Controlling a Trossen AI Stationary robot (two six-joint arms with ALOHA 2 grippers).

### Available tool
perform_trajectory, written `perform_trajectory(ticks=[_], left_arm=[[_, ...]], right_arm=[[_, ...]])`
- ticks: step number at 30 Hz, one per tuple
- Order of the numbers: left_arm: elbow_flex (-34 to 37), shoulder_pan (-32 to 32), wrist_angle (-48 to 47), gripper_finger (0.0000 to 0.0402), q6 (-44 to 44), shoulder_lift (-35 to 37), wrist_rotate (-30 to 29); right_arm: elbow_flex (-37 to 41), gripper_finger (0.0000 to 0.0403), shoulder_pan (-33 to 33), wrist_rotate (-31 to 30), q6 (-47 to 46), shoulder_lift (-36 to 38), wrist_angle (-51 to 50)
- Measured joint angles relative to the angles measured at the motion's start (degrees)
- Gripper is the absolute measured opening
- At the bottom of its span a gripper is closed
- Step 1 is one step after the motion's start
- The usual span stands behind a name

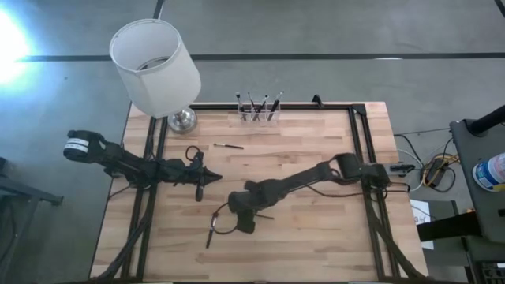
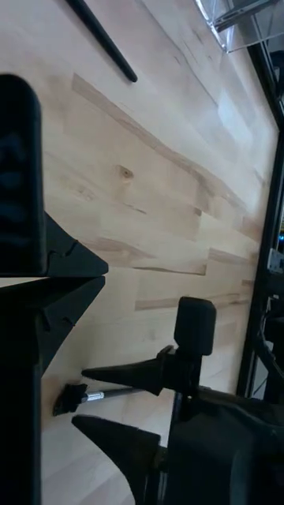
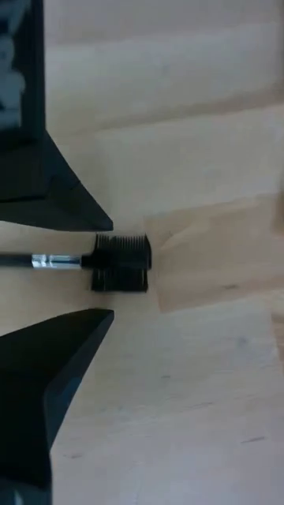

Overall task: Put items in baskets/containers
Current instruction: Put the eyeshadow brush into the transparent organizer

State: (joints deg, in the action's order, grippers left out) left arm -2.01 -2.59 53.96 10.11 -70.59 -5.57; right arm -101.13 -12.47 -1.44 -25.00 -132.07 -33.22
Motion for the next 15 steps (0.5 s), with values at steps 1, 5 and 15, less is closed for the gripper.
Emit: perform_trajectory(ticks=[1,5,15], left_arm=[[0.1,0.0,0.0,0.0000,0.0,0.0,0.0],[0.1,0.0,0.0,0.0000,0.0,0.0,0.0],[0.1,0.0,0.0,0.0000,0.0,0.0,0.0]], right_arm=[[-1.1,0.0168,0.0,0.0,0.1,-0.6,-1.2],[-3.3,0.0161,0.0,-0.1,1.5,-2.0,-2.8],[-5.6,0.0094,0.3,0.0,1.7,-4.7,-3.9]])
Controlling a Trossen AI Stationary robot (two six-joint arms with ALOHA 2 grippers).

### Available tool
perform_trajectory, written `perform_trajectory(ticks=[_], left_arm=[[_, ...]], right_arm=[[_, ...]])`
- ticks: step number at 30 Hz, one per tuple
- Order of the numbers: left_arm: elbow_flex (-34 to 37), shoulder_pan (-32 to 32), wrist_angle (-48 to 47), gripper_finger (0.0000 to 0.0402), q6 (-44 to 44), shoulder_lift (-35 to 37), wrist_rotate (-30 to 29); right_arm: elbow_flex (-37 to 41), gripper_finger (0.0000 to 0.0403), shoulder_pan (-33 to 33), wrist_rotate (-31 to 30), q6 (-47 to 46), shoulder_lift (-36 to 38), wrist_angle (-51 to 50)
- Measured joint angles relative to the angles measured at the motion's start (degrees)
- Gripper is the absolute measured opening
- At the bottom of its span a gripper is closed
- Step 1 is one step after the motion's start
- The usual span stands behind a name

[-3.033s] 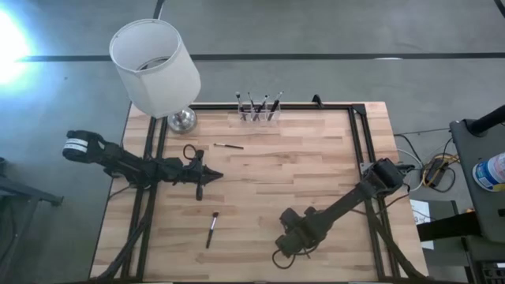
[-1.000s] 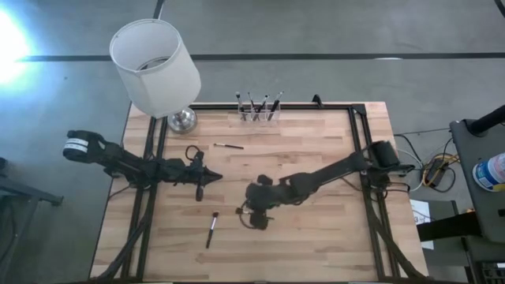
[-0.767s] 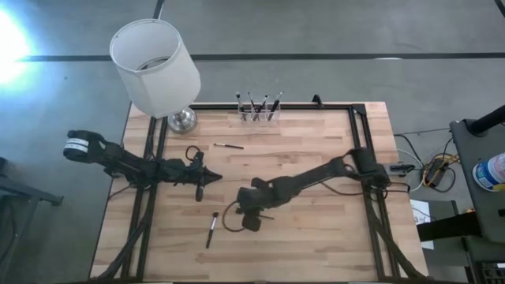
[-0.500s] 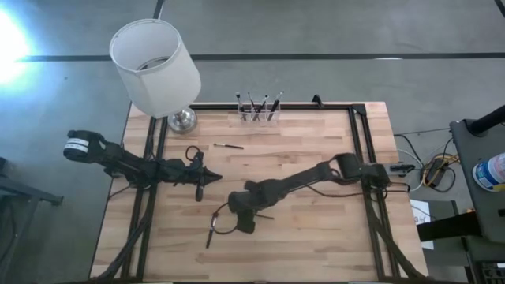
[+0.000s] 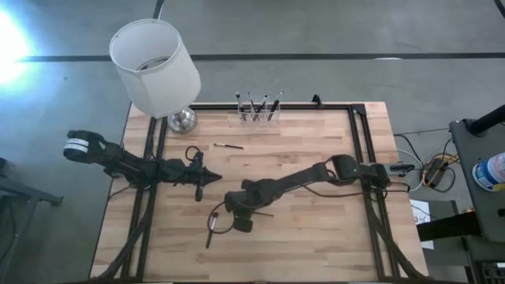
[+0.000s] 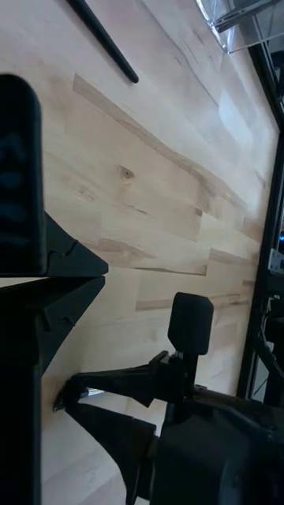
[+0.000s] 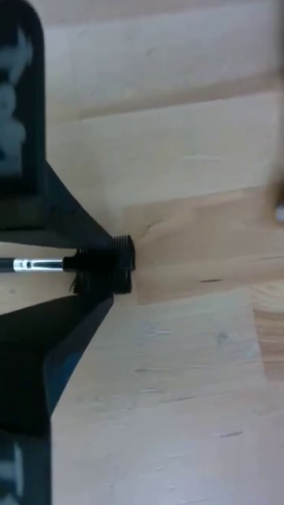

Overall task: Put items in baskets/containers
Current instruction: Put the eyeshadow brush into the transparent organizer

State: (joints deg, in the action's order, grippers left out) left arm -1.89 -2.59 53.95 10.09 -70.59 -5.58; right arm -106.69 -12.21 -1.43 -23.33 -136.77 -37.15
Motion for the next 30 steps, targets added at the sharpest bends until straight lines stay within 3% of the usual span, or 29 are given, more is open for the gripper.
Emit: perform_trajectory(ticks=[15,30], left_arm=[[0.0,0.0,0.0,0.0000,0.0,0.0,0.0],[0.1,0.0,0.0,0.0000,0.3,0.0,0.0]], right_arm=[[-2.7,0.0016,0.0,0.1,3.0,0.3,-3.1],[-1.8,0.0008,-2.9,-9.9,6.7,2.4,-3.5]])
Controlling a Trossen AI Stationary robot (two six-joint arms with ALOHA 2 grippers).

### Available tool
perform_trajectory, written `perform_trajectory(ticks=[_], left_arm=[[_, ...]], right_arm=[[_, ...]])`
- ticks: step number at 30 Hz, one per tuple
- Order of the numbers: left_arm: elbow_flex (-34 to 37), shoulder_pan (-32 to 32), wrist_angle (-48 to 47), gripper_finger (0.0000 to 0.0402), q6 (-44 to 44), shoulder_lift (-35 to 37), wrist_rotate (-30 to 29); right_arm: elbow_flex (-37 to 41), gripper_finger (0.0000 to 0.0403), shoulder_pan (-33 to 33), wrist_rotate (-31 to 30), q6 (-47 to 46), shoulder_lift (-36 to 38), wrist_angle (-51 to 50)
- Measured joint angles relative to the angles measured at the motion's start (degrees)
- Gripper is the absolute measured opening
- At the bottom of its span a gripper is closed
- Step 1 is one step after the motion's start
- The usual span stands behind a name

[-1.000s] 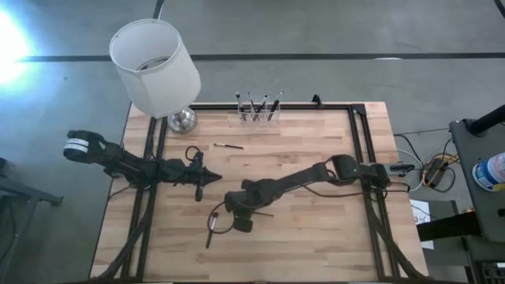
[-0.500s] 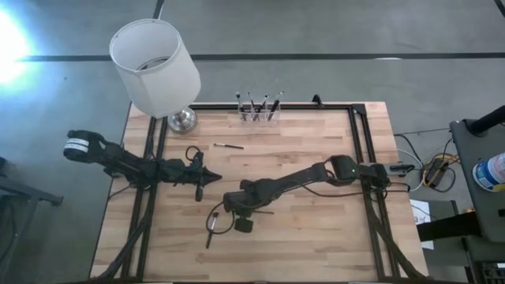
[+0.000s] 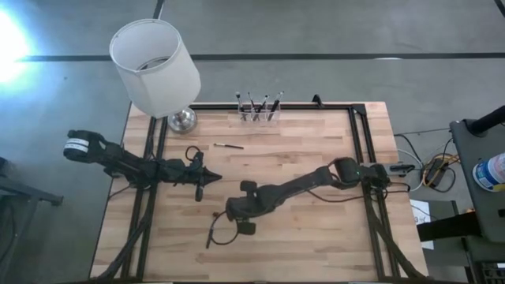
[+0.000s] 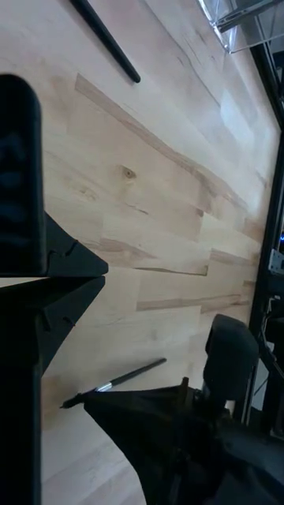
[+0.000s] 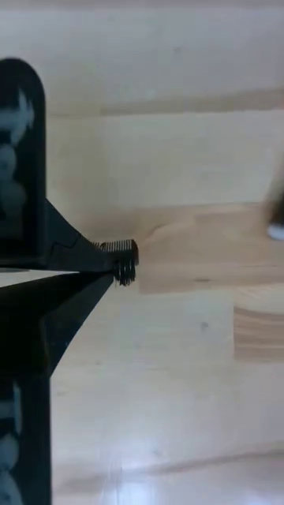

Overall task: Put items in baskets/containers
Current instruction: Put the eyeshadow brush into the transparent organizer

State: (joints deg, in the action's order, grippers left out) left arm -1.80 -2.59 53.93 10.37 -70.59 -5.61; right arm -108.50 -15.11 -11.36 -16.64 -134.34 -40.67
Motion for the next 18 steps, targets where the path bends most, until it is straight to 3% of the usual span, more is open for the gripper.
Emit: perform_trajectory(ticks=[11,18], left_arm=[[0.0,-0.2,0.0,0.0000,0.3,0.0,0.0],[-0.1,-2.5,-0.5,0.0009,3.1,-0.3,1.8]], right_arm=[[1.4,0.0008,-2.7,-11.7,1.5,4.0,0.6],[11.0,0.0008,-4.7,-19.7,-0.2,11.1,9.4]])
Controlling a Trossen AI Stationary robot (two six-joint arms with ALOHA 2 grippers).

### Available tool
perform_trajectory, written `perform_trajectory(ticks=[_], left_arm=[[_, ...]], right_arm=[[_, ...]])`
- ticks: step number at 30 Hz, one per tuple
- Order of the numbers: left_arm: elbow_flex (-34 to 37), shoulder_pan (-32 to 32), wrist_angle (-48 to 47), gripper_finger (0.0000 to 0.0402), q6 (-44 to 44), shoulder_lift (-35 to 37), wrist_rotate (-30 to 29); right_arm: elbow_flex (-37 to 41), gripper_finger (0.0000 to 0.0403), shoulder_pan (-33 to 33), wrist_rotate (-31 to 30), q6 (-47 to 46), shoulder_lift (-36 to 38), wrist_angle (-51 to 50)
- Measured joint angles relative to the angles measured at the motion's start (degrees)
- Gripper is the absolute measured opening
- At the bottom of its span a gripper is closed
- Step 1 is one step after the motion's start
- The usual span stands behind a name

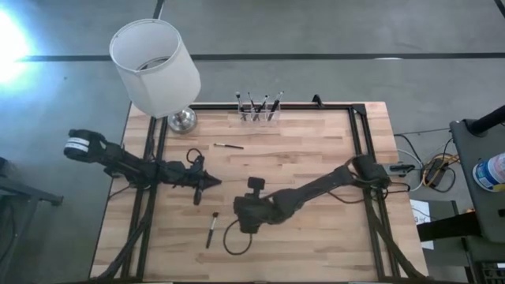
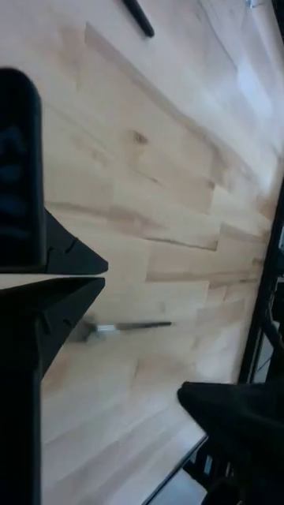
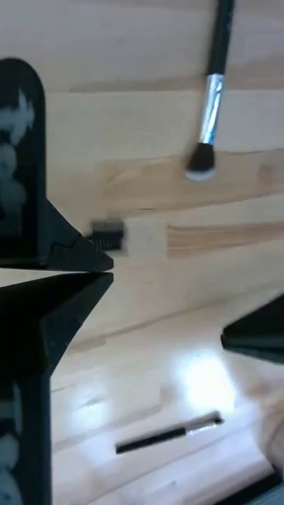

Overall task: Put items in baskets/containers
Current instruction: Put the eyeshadow brush into the transparent organizer, then put the eye groomer brush into the transparent organizer

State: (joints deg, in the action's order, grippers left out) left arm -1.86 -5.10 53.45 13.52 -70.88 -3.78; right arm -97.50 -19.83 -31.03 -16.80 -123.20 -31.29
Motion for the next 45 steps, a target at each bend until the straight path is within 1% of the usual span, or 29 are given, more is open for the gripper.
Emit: perform_trajectory(ticks=[5,8,10,14,17,20,24,27,30,33,36,41,45], left_arm=[[-1.4,-4.3,0.5,0.0043,-0.1,-0.1,-2.7],[-2.1,-6.8,0.5,0.0065,-0.1,-0.1,-5.2],[-2.5,-7.4,0.5,0.0076,0.1,-0.1,-6.2],[-3.3,-7.5,0.2,0.0086,-0.5,-0.3,-4.6],[-3.5,-7.5,-0.1,0.0083,-0.4,-0.9,-4.4],[-3.6,-7.5,-0.1,0.0078,-0.4,-1.6,-4.4],[-3.6,-7.5,0.0,0.0076,-0.4,-2.2,-4.4],[-3.6,-7.5,0.0,0.0075,-0.6,-2.4,-4.4],[-3.6,-7.5,0.1,0.0075,-0.6,-2.4,-4.4],[-3.6,-7.5,0.1,0.0075,-0.6,-2.4,-4.4],[-3.6,-7.5,0.0,0.0075,-0.5,-2.4,-4.4],[-3.8,-7.5,0.1,0.0075,-0.5,-2.4,-4.4],[-3.8,-7.5,0.0,0.0075,-0.6,-2.4,-4.4]], right_arm=[[9.7,0.0008,-0.2,-1.4,0.1,5.6,11.8],[14.9,0.0008,0.0,-0.1,-0.3,8.5,15.4],[17.5,0.0008,0.4,2.1,-1.5,9.8,15.6],[20.4,0.0008,2.5,5.3,-4.6,10.9,14.8],[21.9,0.0014,5.9,12.9,-7.2,11.1,12.1],[23.3,0.0036,8.7,19.3,-10.3,11.1,9.4],[23.8,0.0081,9.8,22.4,-13.3,11.1,4.4],[23.9,0.0109,8.5,22.5,-15.3,11.1,1.1],[25.1,0.0120,6.8,22.2,-17.5,11.1,0.5],[26.6,0.0118,6.2,20.0,-19.5,11.1,0.5],[27.9,0.0107,6.5,17.9,-20.8,11.1,0.9],[28.4,0.0094,6.5,17.6,-20.0,11.1,3.7],[28.2,0.0098,6.5,17.6,-18.8,11.1,3.8]])
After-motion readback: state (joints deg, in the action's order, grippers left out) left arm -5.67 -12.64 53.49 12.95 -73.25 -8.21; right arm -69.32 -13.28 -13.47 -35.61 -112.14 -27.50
